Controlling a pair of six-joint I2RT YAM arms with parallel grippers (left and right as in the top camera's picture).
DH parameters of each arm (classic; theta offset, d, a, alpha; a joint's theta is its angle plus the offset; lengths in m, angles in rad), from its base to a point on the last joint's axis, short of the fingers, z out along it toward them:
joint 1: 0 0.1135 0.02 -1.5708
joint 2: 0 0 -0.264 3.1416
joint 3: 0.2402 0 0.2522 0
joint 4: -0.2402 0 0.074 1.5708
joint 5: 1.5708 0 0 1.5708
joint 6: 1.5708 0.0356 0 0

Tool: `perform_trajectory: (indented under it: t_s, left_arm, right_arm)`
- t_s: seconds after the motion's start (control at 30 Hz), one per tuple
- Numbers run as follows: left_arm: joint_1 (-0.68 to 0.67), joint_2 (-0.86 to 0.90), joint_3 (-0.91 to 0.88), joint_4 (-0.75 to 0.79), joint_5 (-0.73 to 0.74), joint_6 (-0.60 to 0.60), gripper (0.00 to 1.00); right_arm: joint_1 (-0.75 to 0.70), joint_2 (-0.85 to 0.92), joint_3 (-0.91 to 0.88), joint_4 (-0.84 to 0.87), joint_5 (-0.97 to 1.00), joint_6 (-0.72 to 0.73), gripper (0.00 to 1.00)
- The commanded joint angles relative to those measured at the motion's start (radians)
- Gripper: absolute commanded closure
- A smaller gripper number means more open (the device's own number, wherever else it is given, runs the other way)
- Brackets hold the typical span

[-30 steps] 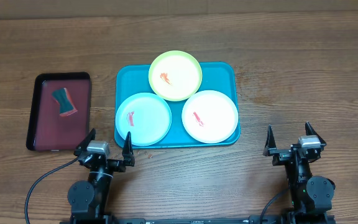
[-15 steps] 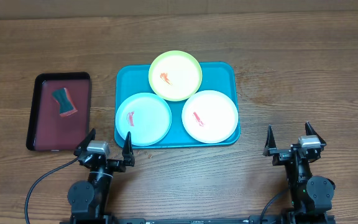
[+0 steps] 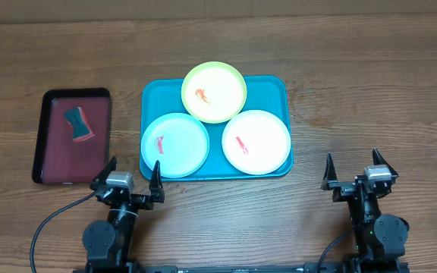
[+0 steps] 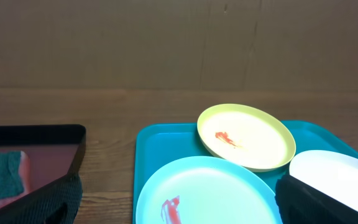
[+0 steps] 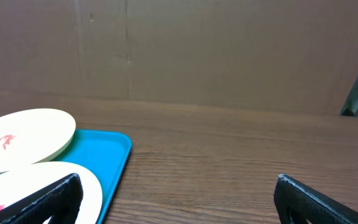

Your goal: Clean dirty plates on tray and stack at the side

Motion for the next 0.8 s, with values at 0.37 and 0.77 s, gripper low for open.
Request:
perform_trajectory:
  t_s: [0.37, 0.77]
  left_arm:
    - [0.005, 0.005, -0.004, -0.003, -0.014, -0.014, 0.00]
    - [0.003, 0.005, -0.004, 0.117, 0.594, -0.608, 0.00]
  right_arm:
    - [-0.003, 0.000, -0.011, 0.006, 0.002, 0.000, 0.00]
    - [-0.003, 0.000, -0.011, 0.006, 0.002, 0.000, 0.00]
